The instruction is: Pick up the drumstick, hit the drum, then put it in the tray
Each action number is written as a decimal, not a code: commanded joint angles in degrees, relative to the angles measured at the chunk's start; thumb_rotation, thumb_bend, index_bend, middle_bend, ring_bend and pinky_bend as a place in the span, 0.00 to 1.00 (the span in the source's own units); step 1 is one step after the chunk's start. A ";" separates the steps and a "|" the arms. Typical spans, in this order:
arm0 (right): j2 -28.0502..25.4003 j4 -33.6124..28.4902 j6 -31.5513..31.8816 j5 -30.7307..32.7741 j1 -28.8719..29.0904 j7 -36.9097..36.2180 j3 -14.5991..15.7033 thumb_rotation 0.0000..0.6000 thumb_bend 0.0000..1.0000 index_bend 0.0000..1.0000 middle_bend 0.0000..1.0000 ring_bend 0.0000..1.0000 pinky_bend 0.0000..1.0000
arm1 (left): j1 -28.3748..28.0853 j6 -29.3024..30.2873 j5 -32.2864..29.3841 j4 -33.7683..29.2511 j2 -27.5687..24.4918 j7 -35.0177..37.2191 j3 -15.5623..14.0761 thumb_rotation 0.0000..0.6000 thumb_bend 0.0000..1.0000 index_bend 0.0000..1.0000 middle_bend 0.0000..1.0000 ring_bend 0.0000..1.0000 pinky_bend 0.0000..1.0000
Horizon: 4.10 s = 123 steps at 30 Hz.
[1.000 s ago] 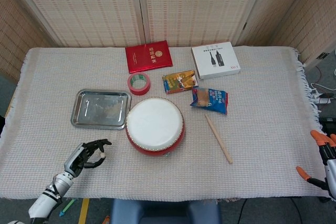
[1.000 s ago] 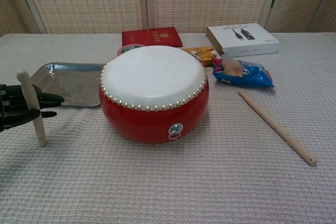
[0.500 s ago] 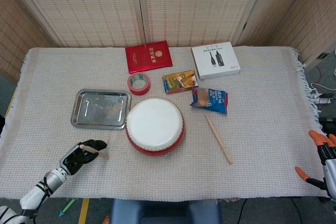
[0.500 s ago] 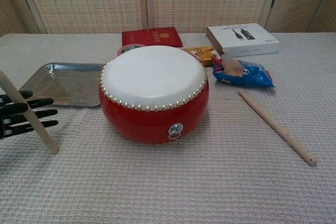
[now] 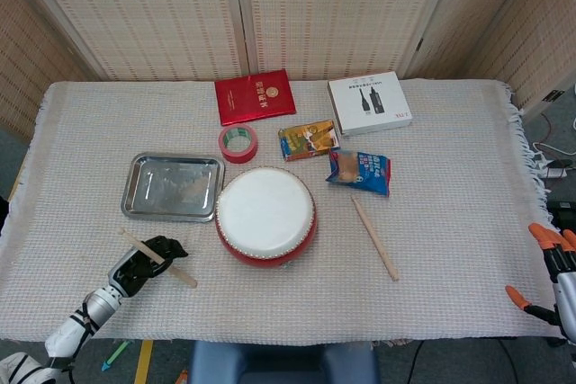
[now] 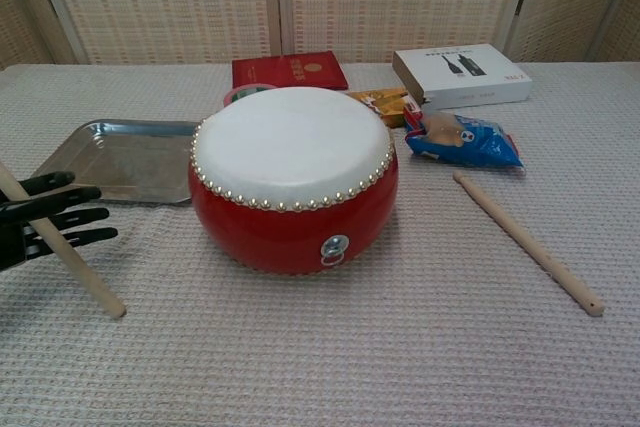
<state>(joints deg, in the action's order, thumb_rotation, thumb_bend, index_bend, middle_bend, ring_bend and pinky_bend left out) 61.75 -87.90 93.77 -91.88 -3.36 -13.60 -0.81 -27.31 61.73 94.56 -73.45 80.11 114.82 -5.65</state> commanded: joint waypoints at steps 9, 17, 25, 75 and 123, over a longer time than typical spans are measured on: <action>0.03 0.14 0.03 0.13 -0.11 -0.06 -0.01 1.00 0.18 0.00 0.08 0.00 0.00 | -0.12 2.62 1.06 0.03 1.33 -5.87 -1.29 1.00 0.37 0.55 0.46 0.39 0.32; 0.13 0.22 0.07 0.05 -0.06 0.01 -0.06 1.00 0.18 0.00 0.08 0.00 0.00 | -0.74 3.11 2.12 -0.43 2.35 -8.92 -2.69 1.00 0.26 0.54 0.48 0.42 0.35; 0.18 0.32 0.29 0.09 -0.18 -0.04 -0.12 1.00 0.18 0.00 0.08 0.00 0.00 | -1.40 3.04 2.16 -0.18 3.44 -10.43 -3.52 1.00 0.24 0.57 0.52 0.44 0.36; 0.38 0.26 0.97 -0.44 -0.07 0.43 -0.39 1.00 0.18 0.00 0.08 0.00 0.00 | -2.15 2.12 1.04 0.24 7.56 -14.06 -6.40 1.00 0.24 0.77 0.77 0.65 0.55; 0.53 -0.41 1.41 -0.58 -0.09 1.64 -0.54 1.00 0.18 0.00 0.08 0.00 0.00 | 2.43 7.13 3.33 -2.99 9.67 -39.58 -8.20 1.00 0.24 0.93 0.94 0.82 0.87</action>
<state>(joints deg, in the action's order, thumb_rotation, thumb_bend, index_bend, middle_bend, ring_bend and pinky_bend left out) 62.28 -88.30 95.19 -92.46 -3.45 -11.97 -1.34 -24.96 68.80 97.83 -76.56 89.71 75.15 -13.74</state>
